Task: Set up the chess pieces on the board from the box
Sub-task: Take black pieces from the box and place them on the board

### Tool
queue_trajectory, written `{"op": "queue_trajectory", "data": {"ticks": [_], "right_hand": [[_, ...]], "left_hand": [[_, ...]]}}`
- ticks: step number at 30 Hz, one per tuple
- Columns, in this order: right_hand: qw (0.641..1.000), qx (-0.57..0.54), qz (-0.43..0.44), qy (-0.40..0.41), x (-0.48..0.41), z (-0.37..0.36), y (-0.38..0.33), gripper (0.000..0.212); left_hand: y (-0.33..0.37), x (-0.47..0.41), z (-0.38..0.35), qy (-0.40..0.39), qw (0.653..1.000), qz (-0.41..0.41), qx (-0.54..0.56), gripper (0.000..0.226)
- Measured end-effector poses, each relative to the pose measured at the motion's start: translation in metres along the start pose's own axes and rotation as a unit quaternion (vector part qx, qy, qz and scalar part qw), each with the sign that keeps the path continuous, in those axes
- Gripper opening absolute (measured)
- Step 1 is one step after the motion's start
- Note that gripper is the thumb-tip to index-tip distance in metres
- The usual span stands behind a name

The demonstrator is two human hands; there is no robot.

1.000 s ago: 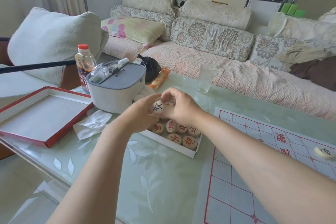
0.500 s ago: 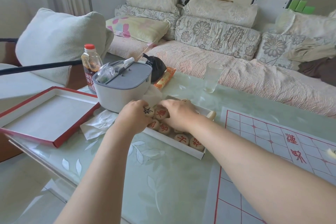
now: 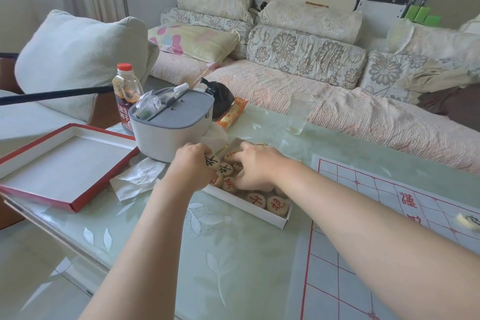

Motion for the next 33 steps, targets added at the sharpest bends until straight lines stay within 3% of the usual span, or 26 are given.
{"op": "queue_trajectory", "data": {"ticks": [3,6,10,19,22,26,31,33], "right_hand": [[0.999,-0.035,-0.003,0.027,-0.015,0.004,-0.010,0.051],[0.999,0.029,-0.030,0.024,-0.034,-0.001,-0.011,0.034],[0.996,0.074,-0.043,-0.006,-0.044,-0.010,-0.012,0.036],[0.999,0.026,-0.024,-0.001,-0.049,-0.014,-0.010,0.040],[0.999,-0.015,-0.024,0.020,-0.035,-0.007,-0.003,0.051],[0.986,-0.140,-0.032,0.078,-0.005,0.010,0.014,0.045],[0.969,-0.199,-0.068,0.132,0.062,0.019,0.059,0.041],[0.964,-0.212,-0.093,0.132,0.095,0.013,0.082,0.041]], "left_hand": [[-0.005,0.000,0.004,0.023,1.000,0.016,0.003,0.055],[-0.010,0.000,0.009,0.036,0.999,0.028,0.007,0.055],[-0.009,0.000,0.004,0.013,1.000,0.013,0.007,0.055],[-0.003,-0.001,-0.001,-0.010,1.000,0.004,0.007,0.053],[0.002,0.001,0.000,-0.012,1.000,0.002,0.006,0.054],[0.016,0.005,0.005,-0.007,1.000,-0.003,0.021,0.045],[0.078,0.021,-0.006,-0.023,0.997,-0.071,0.029,0.034],[0.110,0.030,-0.018,-0.033,0.993,-0.102,0.044,0.044]]}}
Point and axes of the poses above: each hand's wrist, its own x-axis away from the middle knuckle, its own z-axis out of the back of the hand, y = z × x, the point moved 9 cm from there along -x, towards the middle knuckle, and after that the axes turned 1 degree about -y, right-handed, at the moved point
